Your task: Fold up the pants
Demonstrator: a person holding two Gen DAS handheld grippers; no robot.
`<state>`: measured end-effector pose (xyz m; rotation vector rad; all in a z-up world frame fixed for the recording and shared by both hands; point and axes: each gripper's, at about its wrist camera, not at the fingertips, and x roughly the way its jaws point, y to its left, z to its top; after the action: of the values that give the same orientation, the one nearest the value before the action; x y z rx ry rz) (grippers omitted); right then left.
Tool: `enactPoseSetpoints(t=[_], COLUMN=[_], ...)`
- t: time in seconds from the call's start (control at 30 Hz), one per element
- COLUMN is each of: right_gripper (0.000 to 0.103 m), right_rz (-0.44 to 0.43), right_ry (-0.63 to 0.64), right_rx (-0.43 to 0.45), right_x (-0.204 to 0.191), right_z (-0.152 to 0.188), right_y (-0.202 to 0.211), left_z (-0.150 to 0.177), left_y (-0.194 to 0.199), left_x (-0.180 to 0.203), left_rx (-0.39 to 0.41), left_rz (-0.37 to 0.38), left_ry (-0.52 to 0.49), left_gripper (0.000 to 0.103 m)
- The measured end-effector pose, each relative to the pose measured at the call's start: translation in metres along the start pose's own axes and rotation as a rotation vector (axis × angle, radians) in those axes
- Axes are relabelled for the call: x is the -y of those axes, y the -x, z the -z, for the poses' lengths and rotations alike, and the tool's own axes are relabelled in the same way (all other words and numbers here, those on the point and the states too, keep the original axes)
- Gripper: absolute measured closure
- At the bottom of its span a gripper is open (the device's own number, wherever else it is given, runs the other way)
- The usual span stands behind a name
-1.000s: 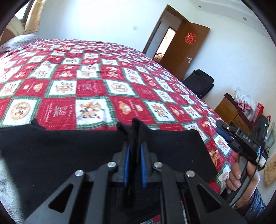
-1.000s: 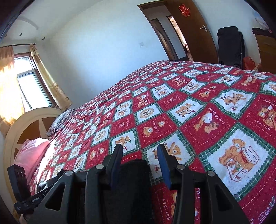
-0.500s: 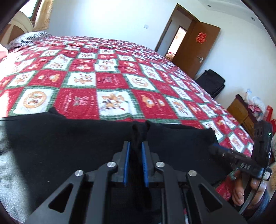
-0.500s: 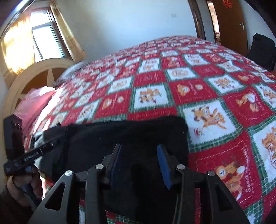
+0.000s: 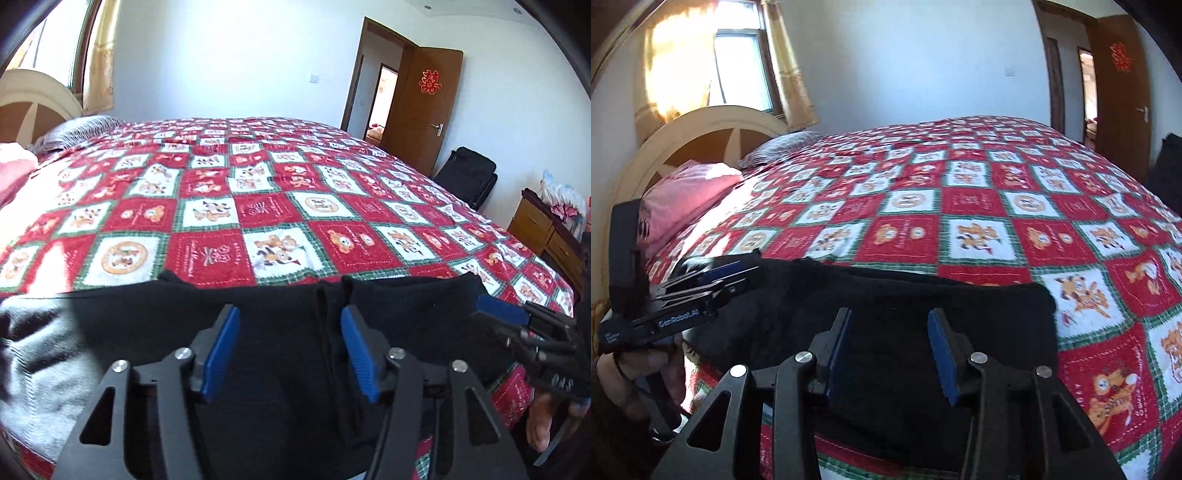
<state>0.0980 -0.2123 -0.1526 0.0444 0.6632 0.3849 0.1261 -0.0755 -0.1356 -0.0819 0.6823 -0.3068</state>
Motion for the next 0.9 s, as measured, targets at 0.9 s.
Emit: enactPoseSetpoints(t=[0.9], right_gripper=[0.058], right_rz=[-0.125], right_ry=[0.082], right_rx=[-0.046], right_x=[-0.055], right_z=[0.012], right_y=[-0.043], left_z=[0.031], left_y=[0.079], left_x=[-0.184], left_rx=[-0.012], left_rz=[-0.324], left_ry=[0.109], left_gripper=[0.029])
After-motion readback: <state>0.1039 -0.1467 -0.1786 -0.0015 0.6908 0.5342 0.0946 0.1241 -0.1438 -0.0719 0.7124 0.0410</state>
